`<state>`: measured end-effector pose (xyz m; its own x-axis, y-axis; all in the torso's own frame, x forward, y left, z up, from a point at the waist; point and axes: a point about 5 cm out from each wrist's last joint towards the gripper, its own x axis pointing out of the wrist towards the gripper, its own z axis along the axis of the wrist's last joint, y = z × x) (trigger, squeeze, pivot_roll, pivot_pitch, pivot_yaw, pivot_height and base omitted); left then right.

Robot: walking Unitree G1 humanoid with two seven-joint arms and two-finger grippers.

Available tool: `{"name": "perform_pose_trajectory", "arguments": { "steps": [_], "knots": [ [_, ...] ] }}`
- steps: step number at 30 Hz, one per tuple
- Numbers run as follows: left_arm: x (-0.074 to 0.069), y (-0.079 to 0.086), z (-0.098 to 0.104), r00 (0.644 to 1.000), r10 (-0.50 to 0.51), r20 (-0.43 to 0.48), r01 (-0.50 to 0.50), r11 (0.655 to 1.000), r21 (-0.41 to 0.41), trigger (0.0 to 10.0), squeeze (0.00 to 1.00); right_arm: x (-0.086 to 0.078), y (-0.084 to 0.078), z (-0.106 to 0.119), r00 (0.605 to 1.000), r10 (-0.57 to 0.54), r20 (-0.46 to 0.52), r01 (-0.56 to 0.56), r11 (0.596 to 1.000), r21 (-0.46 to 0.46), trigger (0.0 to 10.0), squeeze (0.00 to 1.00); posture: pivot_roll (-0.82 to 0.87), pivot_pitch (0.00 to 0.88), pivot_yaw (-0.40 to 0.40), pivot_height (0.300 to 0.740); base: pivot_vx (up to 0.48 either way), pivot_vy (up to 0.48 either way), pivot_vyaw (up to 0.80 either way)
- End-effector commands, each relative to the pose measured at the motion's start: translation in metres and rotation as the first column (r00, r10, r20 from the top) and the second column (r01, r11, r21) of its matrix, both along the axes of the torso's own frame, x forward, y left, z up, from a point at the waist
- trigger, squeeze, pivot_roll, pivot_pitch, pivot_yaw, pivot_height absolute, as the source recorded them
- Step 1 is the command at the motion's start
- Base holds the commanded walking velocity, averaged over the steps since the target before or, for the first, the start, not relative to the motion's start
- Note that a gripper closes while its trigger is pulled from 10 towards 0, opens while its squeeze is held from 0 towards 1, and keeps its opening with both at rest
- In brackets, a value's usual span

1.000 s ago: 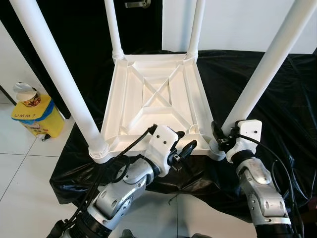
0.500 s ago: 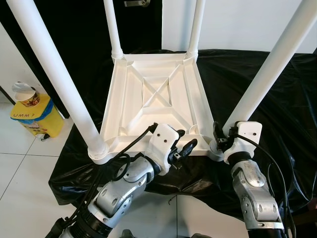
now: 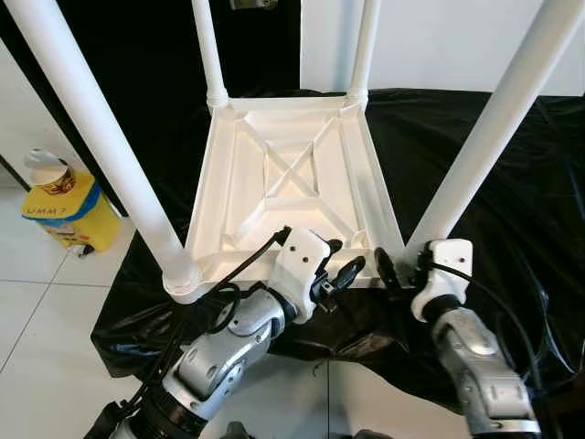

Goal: Building children table

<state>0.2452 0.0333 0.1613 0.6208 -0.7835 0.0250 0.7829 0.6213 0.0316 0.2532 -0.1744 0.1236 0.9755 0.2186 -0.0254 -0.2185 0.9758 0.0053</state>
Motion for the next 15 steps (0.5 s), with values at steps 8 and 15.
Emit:
{"name": "perform_pose_trajectory", "arguments": {
  "steps": [8,15],
  "knots": [
    [-0.008,-0.008,-0.003,0.979,-0.201,-0.023,0.201,0.979,0.021,10.0,0.00,0.003,-0.036,0.013,0.987,0.160,0.033,-0.157,0.984,-0.080,10.0,0.00,0.01,0.073,0.020,0.740,0.000,0.000,0.00],
    [-0.008,-0.009,-0.003,0.977,-0.213,-0.021,0.213,0.977,0.030,10.0,0.00,0.020,-0.027,0.023,0.958,0.284,0.033,-0.279,0.955,-0.095,10.0,0.00,0.02,0.079,0.022,0.740,0.000,0.000,0.00]
  ]
}}
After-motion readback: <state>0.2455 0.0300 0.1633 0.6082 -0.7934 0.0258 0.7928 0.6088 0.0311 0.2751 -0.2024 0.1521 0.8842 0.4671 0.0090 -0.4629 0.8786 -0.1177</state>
